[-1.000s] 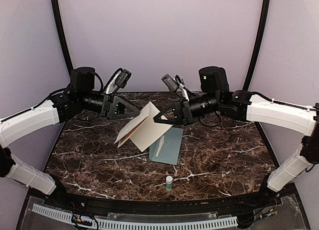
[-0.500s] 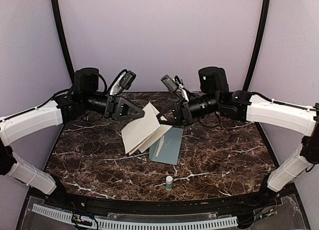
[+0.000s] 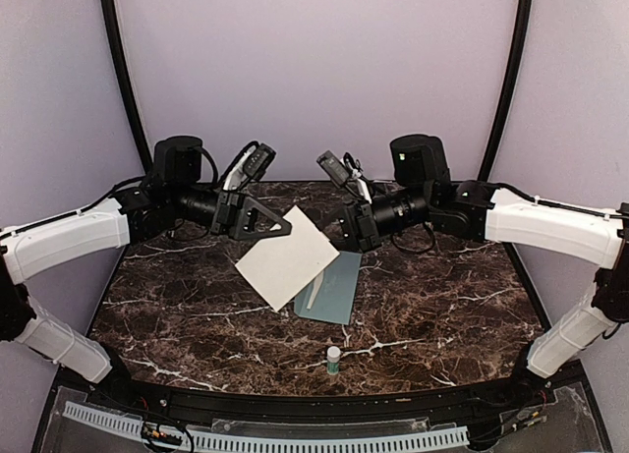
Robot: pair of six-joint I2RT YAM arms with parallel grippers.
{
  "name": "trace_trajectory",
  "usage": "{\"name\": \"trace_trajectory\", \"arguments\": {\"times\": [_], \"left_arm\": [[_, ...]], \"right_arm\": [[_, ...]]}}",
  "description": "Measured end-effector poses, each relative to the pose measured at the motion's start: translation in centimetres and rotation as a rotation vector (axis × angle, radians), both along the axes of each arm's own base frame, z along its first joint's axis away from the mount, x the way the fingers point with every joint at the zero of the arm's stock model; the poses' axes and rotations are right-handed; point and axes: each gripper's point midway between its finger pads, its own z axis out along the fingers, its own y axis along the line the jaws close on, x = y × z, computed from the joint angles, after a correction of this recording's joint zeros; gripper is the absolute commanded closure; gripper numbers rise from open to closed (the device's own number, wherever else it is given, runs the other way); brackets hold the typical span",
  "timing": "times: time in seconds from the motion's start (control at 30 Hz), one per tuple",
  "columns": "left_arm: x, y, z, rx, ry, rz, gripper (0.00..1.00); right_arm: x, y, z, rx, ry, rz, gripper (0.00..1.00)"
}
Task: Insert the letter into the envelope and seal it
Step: Fold the letter.
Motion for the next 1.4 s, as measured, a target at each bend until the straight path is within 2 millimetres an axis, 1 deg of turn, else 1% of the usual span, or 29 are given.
{"name": "trace_trajectory", "arguments": {"times": [0.2,0.23,0.27,0.37,0.47,0.53,0.67,0.73,0.83,0.93,1.03,1.17,1.27,1.4], "left_arm": [[0.0,0.0,0.1,-0.004,-0.003,-0.004,1.00],[0.0,0.0,0.1,-0.004,-0.003,-0.004,1.00],[0.0,0.0,0.1,-0.005,-0.005,-0.003,1.00],[0.0,-0.1,0.2,-0.010,-0.011,-0.003,1.00],[0.0,-0.1,0.3,-0.012,-0.014,-0.002,1.00],[0.0,0.0,0.3,-0.012,-0.016,0.001,1.00],[0.0,0.1,0.7,-0.019,-0.033,0.011,1.00],[0.0,0.2,0.8,-0.021,-0.041,0.016,1.00],[0.2,0.2,0.6,-0.012,-0.050,0.033,1.00],[0.2,0.1,0.1,0.008,-0.049,0.044,1.00],[-0.2,-0.3,-0.1,0.015,-0.056,0.040,1.00],[-1.0,-0.8,-0.3,0.026,-0.056,0.021,1.00],[-1.1,-1.1,0.1,0.023,-0.069,0.018,1.00],[-1.0,-1.2,0.3,0.021,-0.078,0.021,1.00]], "right_arm": [[0.1,0.0,0.0,-0.002,-0.002,-0.004,1.00],[0.1,0.0,0.0,-0.002,-0.006,-0.008,0.97],[0.3,0.0,-0.1,-0.003,-0.009,-0.016,0.88],[0.5,-0.3,-0.1,-0.005,-0.030,-0.047,0.71],[0.8,-1.1,0.4,0.001,-0.056,-0.090,0.55],[1.1,-1.8,1.1,0.013,-0.073,-0.124,0.46],[2.3,-3.7,2.5,0.039,-0.104,-0.197,0.33],[2.7,-4.4,3.1,0.051,-0.120,-0.223,0.29],[2.9,-4.9,3.8,0.065,-0.133,-0.234,0.28],[2.7,-4.7,3.9,0.066,-0.133,-0.217,0.28],[2.5,-3.6,3.9,0.060,-0.130,-0.190,0.28],[1.4,-1.5,3.2,0.043,-0.121,-0.128,0.33],[0.9,-0.7,2.3,0.025,-0.106,-0.100,0.41],[0.5,-0.7,2.2,0.026,-0.090,-0.077,0.63]]}}
